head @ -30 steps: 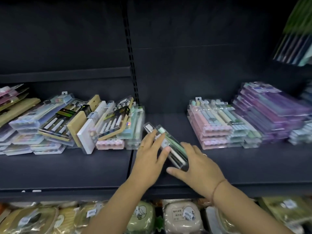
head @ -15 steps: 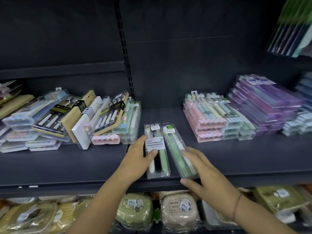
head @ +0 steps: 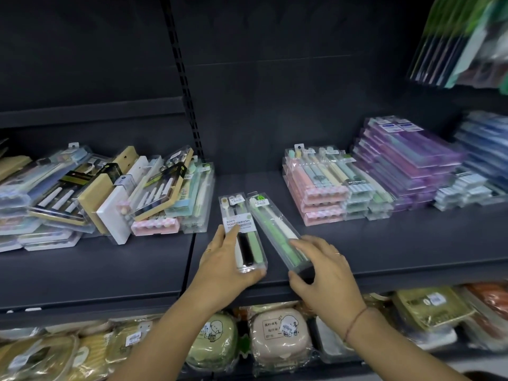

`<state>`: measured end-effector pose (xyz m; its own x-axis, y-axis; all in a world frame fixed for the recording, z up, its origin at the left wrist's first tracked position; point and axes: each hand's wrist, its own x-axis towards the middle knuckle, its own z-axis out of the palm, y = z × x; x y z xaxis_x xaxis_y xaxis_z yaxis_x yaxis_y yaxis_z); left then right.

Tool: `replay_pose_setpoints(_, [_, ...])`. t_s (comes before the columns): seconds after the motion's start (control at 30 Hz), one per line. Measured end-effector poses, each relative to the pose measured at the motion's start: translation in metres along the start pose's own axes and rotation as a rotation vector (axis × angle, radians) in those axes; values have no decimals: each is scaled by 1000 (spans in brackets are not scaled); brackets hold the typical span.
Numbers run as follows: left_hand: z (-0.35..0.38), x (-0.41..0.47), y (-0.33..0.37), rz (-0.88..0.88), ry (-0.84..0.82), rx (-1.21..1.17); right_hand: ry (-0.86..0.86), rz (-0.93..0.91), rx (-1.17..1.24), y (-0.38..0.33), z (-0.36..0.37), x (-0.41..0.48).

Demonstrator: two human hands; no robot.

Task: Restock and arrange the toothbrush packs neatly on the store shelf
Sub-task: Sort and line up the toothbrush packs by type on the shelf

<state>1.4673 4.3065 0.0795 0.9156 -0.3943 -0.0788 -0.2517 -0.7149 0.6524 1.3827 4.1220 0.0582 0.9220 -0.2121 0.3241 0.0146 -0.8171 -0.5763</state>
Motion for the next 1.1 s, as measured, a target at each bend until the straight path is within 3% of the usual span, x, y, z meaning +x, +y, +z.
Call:
replay_pose_setpoints(0.17, [19,1,13,-16,175,45,155,-36,-330,4,7,3])
replay_pose_setpoints(0.3, [31,5,21,-31,399,-33,212,-16,-174,6,0,6])
replay_pose_setpoints(0.43, [30,5,20,-109,498,-104,269,16,60,8,-23,6])
replay_pose_setpoints(0.6, [28,2,20,-144,565,-207,381,19,239,10,-49,7])
replay_pose_setpoints(0.8, [30,0,25,-133,584,-187,624,278,270,47,-91,38])
replay_pose_setpoints(0.93, [31,2,23,-103,580,-178,604,396,172,69,-91,54])
replay_pose_setpoints(1.1, [32,6,19,-117,545,-217,609,410,108,79,-88,64])
